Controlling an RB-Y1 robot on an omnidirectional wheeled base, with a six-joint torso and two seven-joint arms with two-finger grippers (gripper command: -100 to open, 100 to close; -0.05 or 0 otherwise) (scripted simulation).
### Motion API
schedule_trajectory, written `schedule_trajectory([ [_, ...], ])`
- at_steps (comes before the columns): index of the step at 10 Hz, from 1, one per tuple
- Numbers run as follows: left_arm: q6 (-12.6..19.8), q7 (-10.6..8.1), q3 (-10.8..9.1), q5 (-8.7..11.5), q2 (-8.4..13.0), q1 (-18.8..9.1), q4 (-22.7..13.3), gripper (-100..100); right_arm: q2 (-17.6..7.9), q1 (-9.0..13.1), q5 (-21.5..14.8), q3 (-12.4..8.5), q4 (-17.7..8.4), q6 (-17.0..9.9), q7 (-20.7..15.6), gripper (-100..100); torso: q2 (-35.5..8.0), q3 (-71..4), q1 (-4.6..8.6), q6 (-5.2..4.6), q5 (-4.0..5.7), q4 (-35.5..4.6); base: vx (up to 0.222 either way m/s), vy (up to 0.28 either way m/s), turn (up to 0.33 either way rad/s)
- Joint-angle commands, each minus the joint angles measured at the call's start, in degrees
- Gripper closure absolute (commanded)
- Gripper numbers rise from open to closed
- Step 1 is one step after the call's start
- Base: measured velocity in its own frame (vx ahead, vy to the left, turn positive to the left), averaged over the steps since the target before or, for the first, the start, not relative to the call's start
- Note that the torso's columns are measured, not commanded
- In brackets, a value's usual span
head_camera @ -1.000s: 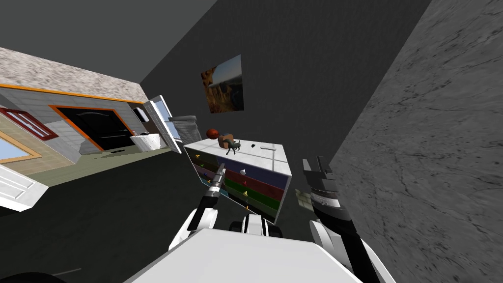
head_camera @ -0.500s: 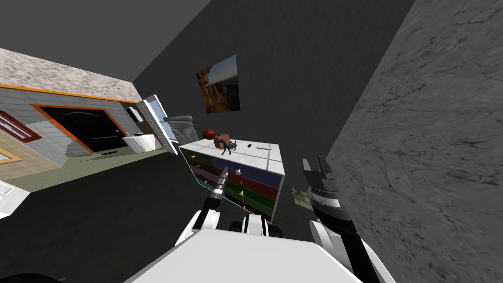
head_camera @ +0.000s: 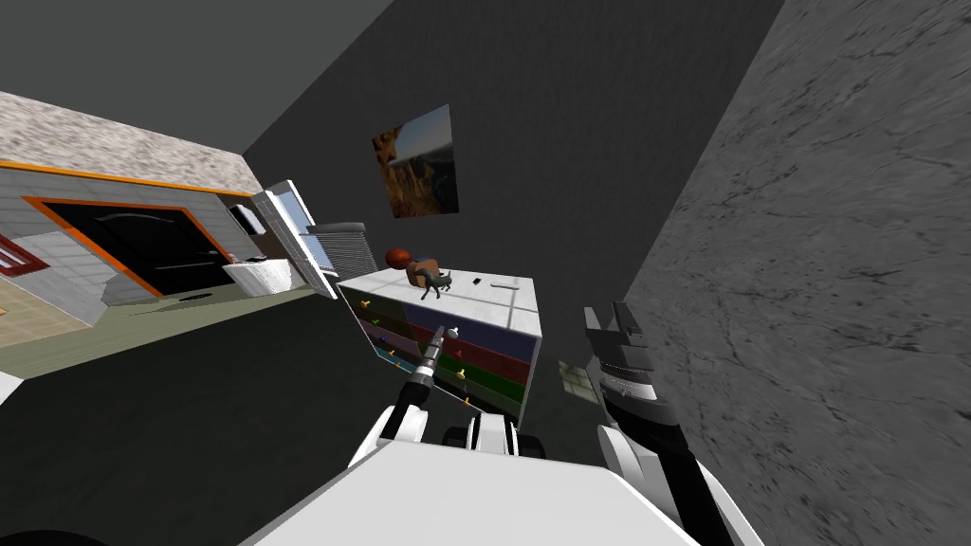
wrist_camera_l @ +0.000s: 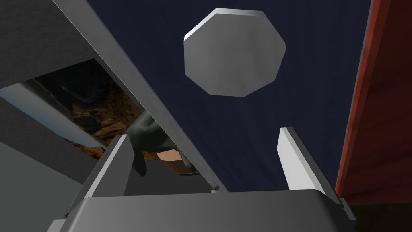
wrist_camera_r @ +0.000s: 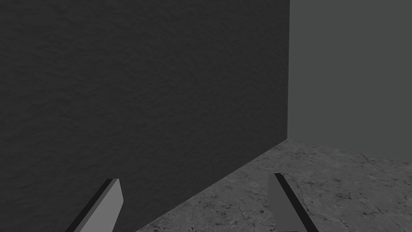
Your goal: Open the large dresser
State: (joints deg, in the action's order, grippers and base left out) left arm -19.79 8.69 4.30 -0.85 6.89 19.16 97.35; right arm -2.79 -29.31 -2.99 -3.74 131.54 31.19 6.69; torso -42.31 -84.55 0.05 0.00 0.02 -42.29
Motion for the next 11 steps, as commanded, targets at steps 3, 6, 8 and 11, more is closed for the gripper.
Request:
schedule_trajectory([
  [3,0.0,0.14,0.92,-0.8,-1.3,-1.1,-5.1,-100,0.0,0.0,0.0,0.0,0.0,0.0,0.0,0,0.1,0.0,-0.07,0.00,-0.02,0.0,0.002,-0.056,-0.030],
  [6,0.2,0.18,1.18,-1.0,-2.1,-1.0,-5.7,-100,0.0,0.0,0.0,0.0,0.0,0.0,0.0,0,0.0,0.0,-0.08,0.00,-0.02,0.0,0.003,-0.032,-0.016],
  [8,0.9,0.26,1.18,-1.0,-2.1,-1.0,-4.9,-100,0.0,0.0,0.0,0.0,0.0,0.0,0.0,0,0.2,-0.1,-0.07,0.00,-0.02,0.1,0.068,-0.017,-0.013],
  [11,1.3,0.15,1.55,-0.9,-1.8,-0.2,-3.5,100,0.0,0.0,0.0,0.0,0.0,0.0,0.0,0,-0.2,0.1,-0.24,0.04,-0.10,0.0,-0.075,0.016,0.010],
])
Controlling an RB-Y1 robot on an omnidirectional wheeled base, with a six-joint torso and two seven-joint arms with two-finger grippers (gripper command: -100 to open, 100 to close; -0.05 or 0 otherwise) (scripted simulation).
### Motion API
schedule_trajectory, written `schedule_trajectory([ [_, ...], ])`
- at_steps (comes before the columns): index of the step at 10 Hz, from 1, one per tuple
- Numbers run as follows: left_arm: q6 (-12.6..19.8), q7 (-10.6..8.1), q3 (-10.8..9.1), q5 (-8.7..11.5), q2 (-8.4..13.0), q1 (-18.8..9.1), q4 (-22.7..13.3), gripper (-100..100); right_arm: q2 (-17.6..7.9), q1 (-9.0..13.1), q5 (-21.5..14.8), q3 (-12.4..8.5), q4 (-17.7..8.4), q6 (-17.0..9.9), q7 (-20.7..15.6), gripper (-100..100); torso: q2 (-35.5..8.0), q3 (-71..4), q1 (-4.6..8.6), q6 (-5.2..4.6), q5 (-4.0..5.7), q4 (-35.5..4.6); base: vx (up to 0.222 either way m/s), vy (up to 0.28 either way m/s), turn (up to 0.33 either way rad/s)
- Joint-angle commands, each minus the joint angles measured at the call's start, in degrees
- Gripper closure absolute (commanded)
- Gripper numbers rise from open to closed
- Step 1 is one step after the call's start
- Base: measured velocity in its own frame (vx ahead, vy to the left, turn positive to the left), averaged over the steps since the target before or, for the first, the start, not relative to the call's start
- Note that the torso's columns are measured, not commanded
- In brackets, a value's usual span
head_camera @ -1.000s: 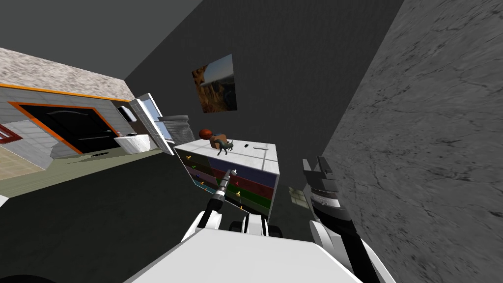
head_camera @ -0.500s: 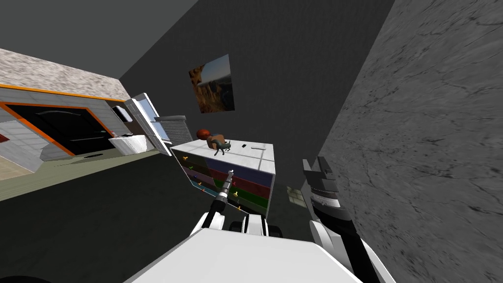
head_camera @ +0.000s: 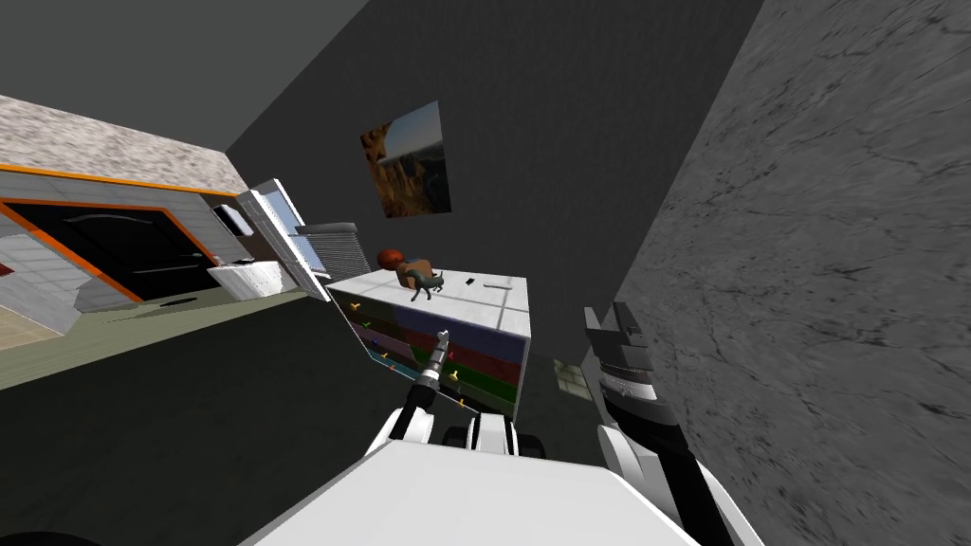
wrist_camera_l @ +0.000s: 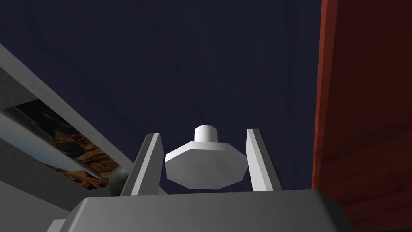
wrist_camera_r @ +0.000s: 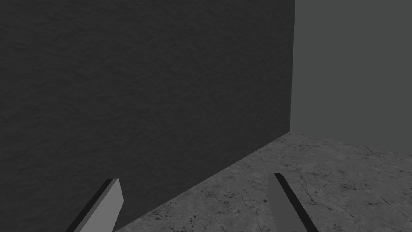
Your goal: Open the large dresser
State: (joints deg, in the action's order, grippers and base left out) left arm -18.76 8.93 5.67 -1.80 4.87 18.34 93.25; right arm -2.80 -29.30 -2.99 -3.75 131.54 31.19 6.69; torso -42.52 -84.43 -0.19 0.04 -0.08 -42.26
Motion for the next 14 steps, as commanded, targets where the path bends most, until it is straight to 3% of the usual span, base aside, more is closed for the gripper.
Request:
schedule_trajectory([
  [1,0.4,-0.15,0.35,0.1,0.3,1.0,1.1,100,0.0,0.0,0.0,0.0,0.0,0.0,0.0,0,-0.1,0.1,-0.01,0.01,0.00,0.0,-0.199,0.031,0.016],
  [14,-0.1,-0.64,2.19,0.2,1.8,5.0,4.3,100,0.0,0.0,0.0,0.0,0.0,0.0,0.0,0,0.1,-0.1,0.04,0.06,0.09,-0.1,-0.153,0.043,0.013],
])
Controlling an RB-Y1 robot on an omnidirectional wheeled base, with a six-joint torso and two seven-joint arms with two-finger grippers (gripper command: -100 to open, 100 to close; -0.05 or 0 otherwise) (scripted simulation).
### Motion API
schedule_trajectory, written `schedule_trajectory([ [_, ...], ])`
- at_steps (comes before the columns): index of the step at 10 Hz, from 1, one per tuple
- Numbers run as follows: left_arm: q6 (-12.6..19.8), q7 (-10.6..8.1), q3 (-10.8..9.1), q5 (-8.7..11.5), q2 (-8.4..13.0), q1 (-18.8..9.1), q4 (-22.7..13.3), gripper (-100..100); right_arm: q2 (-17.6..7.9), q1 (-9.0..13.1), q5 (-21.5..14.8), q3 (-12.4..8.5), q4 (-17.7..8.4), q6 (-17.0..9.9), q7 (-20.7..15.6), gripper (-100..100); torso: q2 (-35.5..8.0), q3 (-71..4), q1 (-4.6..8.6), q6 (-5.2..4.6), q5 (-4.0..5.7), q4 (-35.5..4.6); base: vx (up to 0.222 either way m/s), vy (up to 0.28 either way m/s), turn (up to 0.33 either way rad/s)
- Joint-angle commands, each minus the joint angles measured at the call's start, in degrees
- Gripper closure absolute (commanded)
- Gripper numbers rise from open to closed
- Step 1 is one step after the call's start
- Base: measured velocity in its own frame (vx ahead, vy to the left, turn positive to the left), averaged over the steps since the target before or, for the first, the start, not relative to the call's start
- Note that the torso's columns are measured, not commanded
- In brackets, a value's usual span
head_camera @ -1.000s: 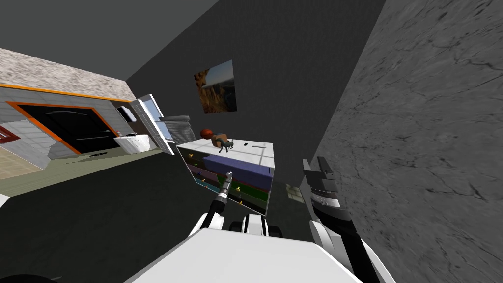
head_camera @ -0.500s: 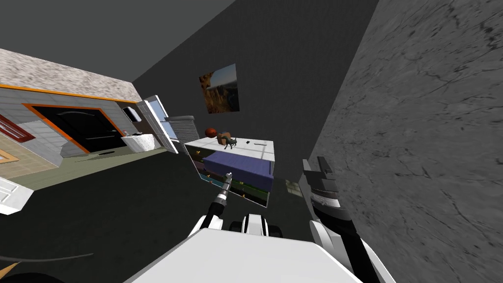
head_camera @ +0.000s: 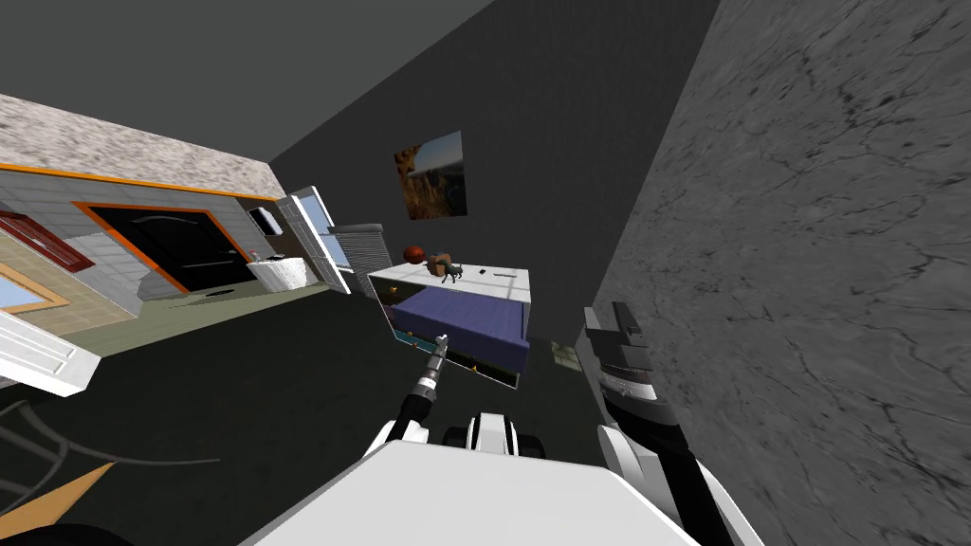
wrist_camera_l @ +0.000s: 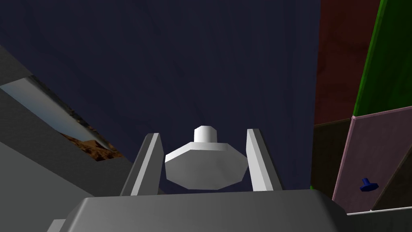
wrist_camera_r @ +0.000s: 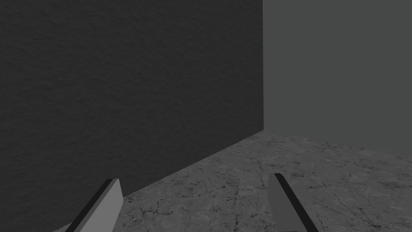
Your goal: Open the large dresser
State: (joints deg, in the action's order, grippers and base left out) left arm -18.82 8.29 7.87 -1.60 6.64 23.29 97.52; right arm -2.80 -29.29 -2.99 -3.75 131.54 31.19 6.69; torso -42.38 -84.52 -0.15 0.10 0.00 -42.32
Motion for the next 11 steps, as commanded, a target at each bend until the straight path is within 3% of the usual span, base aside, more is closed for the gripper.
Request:
schedule_trajectory([
  [1,-0.2,-0.08,0.31,0.0,0.3,0.8,0.4,100,0.0,0.0,0.0,0.0,0.0,0.0,0.0,0,0.3,-0.2,0.12,-0.02,0.03,0.0,-0.089,0.034,0.018],
  [3,-0.6,-0.16,0.54,0.0,0.6,1.5,1.0,100,0.0,0.0,0.0,0.0,0.0,0.0,0.0,0,0.0,0.0,0.05,0.00,-0.01,0.0,-0.173,0.041,0.023],
  [4,1.0,-0.08,-1.18,0.2,0.0,0.3,1.4,-100,0.0,0.0,0.0,0.0,0.0,0.0,0.0,0,-0.1,0.1,0.05,-0.01,-0.03,0.0,-0.121,0.021,-0.157],
  [11,11.5,0.09,-13.12,1.6,-2.5,-4.9,5.7,-100,0.0,0.0,0.0,0.0,0.0,0.0,0.0,0,-0.2,0.1,0.49,-0.12,0.23,-0.2,-0.109,-0.010,-0.292],
])
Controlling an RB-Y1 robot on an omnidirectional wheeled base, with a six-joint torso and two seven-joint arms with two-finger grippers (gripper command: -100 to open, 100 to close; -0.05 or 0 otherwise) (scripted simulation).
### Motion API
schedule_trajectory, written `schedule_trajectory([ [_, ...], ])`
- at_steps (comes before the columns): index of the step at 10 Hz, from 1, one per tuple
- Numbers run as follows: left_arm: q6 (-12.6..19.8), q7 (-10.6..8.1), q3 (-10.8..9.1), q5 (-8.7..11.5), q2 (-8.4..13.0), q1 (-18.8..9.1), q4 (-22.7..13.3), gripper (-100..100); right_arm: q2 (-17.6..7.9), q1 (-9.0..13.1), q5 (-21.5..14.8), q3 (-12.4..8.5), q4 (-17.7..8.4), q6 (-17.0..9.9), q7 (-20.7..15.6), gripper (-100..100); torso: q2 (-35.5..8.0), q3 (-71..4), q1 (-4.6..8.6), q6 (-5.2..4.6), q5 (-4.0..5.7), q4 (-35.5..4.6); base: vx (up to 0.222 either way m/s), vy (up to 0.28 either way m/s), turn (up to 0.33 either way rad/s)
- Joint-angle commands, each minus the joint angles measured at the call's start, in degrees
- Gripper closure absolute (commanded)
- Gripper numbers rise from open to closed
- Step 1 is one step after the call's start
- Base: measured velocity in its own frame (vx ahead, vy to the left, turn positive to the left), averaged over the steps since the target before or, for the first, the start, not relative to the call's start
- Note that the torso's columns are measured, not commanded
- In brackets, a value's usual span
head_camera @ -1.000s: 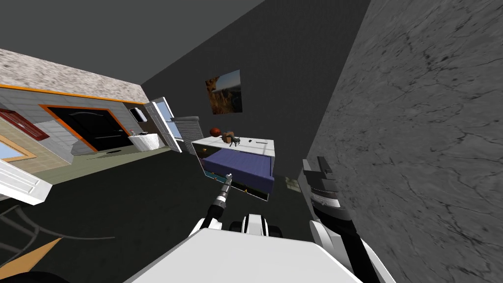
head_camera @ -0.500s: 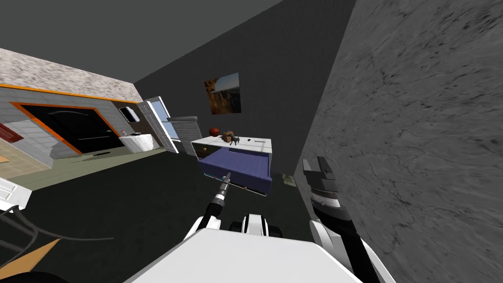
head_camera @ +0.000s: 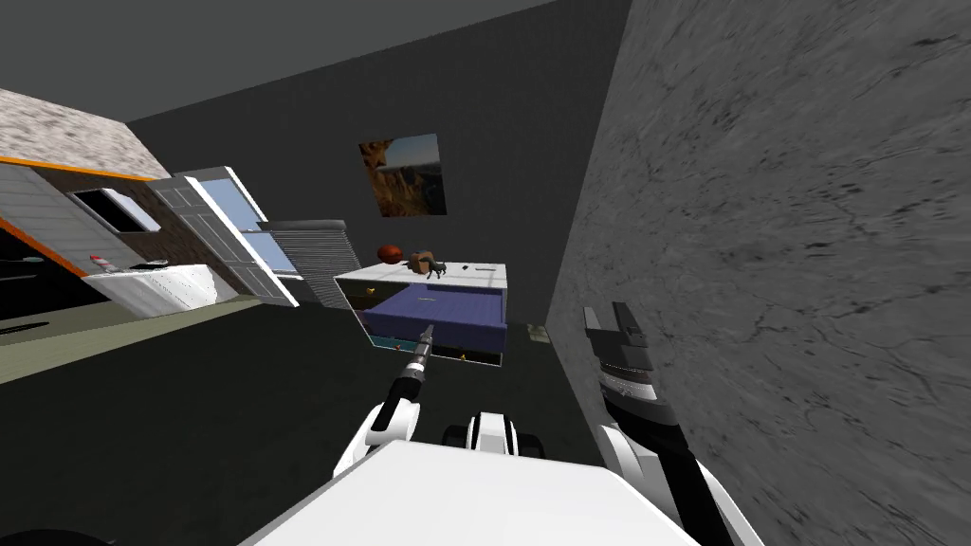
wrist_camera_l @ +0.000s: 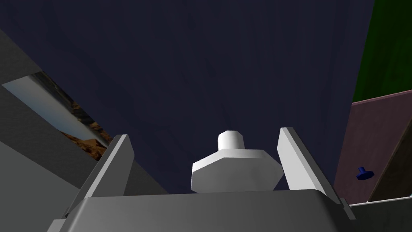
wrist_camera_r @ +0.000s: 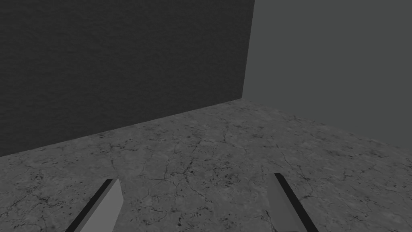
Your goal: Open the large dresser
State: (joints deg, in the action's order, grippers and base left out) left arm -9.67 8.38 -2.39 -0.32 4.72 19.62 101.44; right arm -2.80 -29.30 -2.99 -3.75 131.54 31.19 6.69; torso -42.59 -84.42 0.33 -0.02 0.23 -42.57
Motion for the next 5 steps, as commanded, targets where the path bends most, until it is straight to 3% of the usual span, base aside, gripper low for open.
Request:
schedule_trajectory([
  [1,2.3,0.00,-2.93,0.3,-0.5,-1.3,1.7,-100,0.0,0.0,0.0,0.0,0.0,0.0,0.0,0,-0.1,0.0,0.04,-0.02,0.05,-0.1,-0.082,-0.015,-0.095],
  [3,5.3,0.05,-6.36,0.7,-1.2,-2.8,3.0,-100,0.0,0.0,0.0,0.0,0.0,0.0,0.0,0,-0.2,0.1,0.03,0.04,0.23,-0.3,-0.082,-0.010,-0.223],
  [4,5.1,-0.20,-5.23,0.7,-1.0,-1.6,1.8,-100,0.0,0.0,0.0,0.0,0.0,0.0,0.0,0,-0.3,0.1,0.17,0.01,0.31,-0.4,-0.033,0.004,-0.041],
  [5,5.6,-0.17,-5.42,0.8,-1.1,-1.5,1.7,0,0.0,0.0,0.0,0.0,0.0,0.0,0.0,0,-0.2,0.1,0.16,0.04,0.19,-0.2,0.000,0.000,0.000],
])
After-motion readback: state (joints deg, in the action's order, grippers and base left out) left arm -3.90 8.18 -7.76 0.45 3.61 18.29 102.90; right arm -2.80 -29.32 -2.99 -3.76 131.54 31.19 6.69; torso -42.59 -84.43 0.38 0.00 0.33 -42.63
